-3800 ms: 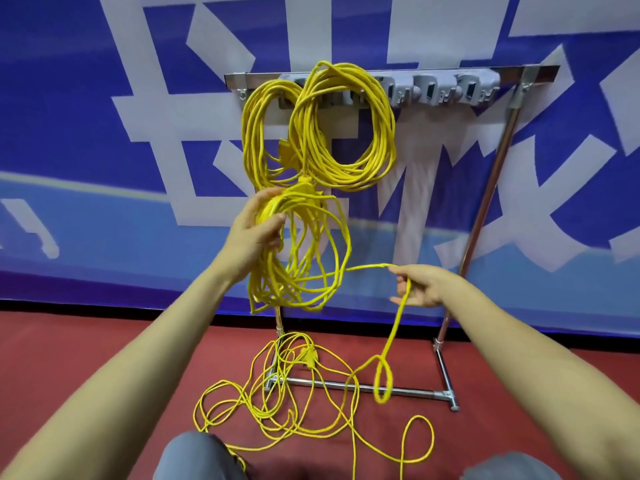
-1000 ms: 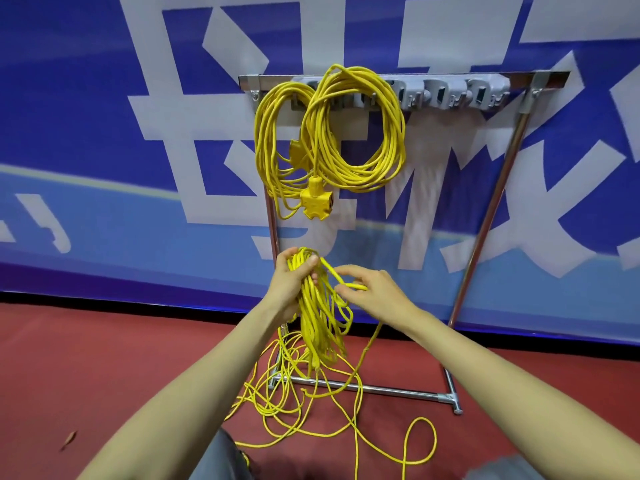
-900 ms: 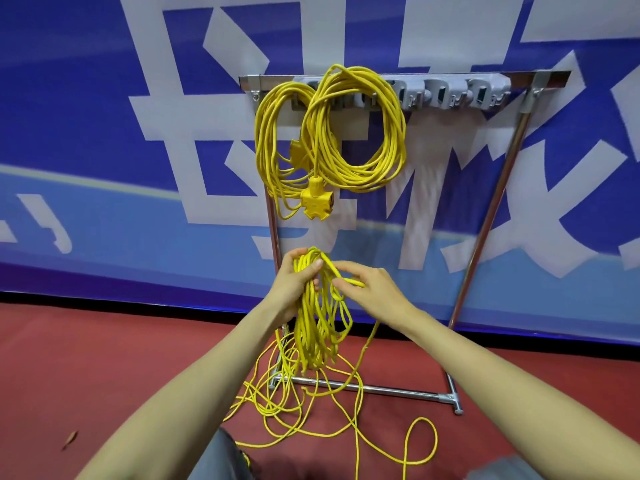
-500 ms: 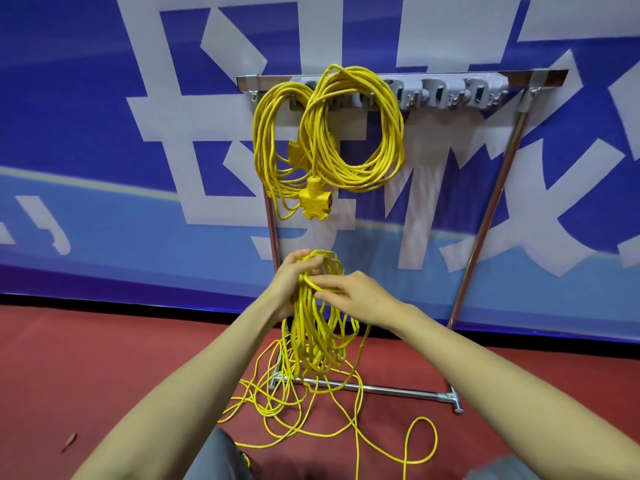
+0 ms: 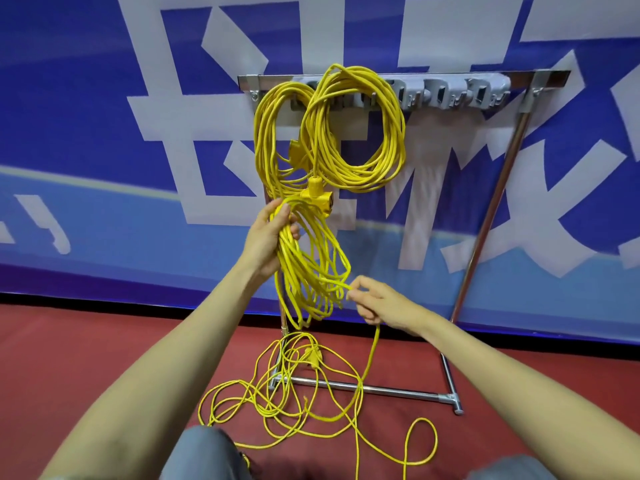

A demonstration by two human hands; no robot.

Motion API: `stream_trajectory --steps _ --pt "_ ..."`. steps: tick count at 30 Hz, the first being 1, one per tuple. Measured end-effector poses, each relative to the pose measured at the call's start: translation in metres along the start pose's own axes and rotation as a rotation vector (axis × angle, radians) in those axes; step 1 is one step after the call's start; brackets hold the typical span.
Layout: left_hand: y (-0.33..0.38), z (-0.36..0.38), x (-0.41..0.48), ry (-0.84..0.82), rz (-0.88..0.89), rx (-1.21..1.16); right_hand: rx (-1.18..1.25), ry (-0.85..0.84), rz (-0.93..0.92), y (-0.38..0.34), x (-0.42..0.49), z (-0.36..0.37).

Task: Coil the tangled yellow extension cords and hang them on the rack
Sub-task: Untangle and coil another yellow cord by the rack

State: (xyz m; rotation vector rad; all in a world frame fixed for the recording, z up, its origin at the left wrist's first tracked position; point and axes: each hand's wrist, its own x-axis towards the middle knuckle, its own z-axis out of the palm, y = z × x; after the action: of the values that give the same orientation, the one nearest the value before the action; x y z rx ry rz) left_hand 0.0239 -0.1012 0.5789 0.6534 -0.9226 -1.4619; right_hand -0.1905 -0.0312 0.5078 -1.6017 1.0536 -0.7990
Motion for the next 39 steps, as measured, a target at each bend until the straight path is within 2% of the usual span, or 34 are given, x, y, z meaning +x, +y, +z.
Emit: stream_trajectory --steps 5,9,13,15,19,21,23,25,31,36,39 --pt "0.018 0.015 0.008 -0.114 -0.020 -0.204 -0.239 -0.144 0.061 0.006 0.008 0.001" --pt "0.035 0.023 0.010 -0.186 -0.099 -0.359 -0.282 -0.124 0.147 0.024 0.015 0.003" --pt "0.063 0.026 0.009 -0.391 -0.221 -0.408 -0.627 -0.190 0.258 0.055 0.017 -0.015" --pt "0.072 0.019 0.011 -0.562 -0.330 -0.487 -0.746 -0.123 0.335 0.073 0.016 -0.028" --pt "0.070 -0.004 0.012 -0.789 -0.458 -0.450 -0.731 0.224 0.466 0.087 0.017 -0.054" --pt "0.061 -0.013 0.011 -0.849 -0.506 -0.389 -0.643 0.331 0.529 0.085 0.021 -0.065" --pt "0.051 -0.021 0.009 -0.845 -0.450 -0.205 -0.514 0.385 0.589 0.080 0.024 -0.072" --pt "0.044 -0.028 0.007 -0.770 -0.366 -0.006 -0.288 0.427 0.659 0.071 0.019 -0.077" --pt "0.034 -0.025 0.004 -0.519 -0.285 0.168 0.220 0.483 0.819 0.040 0.010 -0.090" --pt "0.011 -0.010 -0.005 -0.401 -0.192 0.454 0.966 0.433 0.641 -0.018 0.022 -0.090" --pt "-0.015 -0.004 -0.017 -0.306 -0.099 0.490 1.163 0.431 0.433 -0.066 0.022 -0.063"
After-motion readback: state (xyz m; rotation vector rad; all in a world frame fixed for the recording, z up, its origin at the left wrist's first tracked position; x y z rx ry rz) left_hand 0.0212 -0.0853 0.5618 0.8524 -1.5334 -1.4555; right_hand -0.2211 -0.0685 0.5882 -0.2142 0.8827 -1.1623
